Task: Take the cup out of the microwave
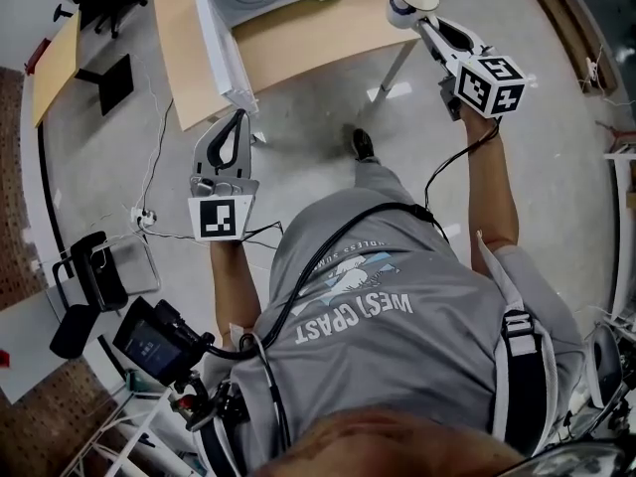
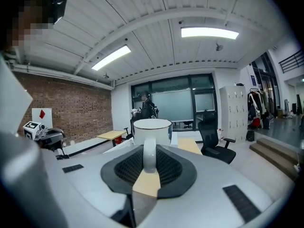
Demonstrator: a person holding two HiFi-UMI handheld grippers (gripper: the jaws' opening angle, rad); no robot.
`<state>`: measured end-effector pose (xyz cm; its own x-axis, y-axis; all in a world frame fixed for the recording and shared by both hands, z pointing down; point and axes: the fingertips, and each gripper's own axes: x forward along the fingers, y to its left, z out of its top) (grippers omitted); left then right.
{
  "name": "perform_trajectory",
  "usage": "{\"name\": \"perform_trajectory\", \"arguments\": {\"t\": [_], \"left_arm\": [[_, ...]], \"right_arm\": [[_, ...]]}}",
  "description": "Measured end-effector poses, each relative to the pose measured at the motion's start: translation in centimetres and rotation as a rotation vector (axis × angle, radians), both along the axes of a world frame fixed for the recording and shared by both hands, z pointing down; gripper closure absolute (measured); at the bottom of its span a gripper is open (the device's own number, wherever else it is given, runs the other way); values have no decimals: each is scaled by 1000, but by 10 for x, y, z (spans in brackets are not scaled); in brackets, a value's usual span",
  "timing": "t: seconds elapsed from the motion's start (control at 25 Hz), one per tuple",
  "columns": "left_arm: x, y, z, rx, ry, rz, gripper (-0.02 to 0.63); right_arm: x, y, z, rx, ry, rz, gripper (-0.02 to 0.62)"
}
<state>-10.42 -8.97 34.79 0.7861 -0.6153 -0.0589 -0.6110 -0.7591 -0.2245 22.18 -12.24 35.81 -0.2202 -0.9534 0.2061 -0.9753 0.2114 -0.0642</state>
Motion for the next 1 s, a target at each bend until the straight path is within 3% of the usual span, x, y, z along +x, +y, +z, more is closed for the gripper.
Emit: {"name": "perform_trajectory", "arguments": {"t": [0.24,0.76,1.0], "left_arm": [[18,-32,1,-19,-19,-37,563],[111,-171,25,-121,-52,-134,563],[140,-230,62,-143,-94,-213,563]], "right_arm": [[25,-53,11,-26,1,-12,522],[120,-255,71,-121,21,-59,522],[151,-367,134,-142,25,-115,522]]}}
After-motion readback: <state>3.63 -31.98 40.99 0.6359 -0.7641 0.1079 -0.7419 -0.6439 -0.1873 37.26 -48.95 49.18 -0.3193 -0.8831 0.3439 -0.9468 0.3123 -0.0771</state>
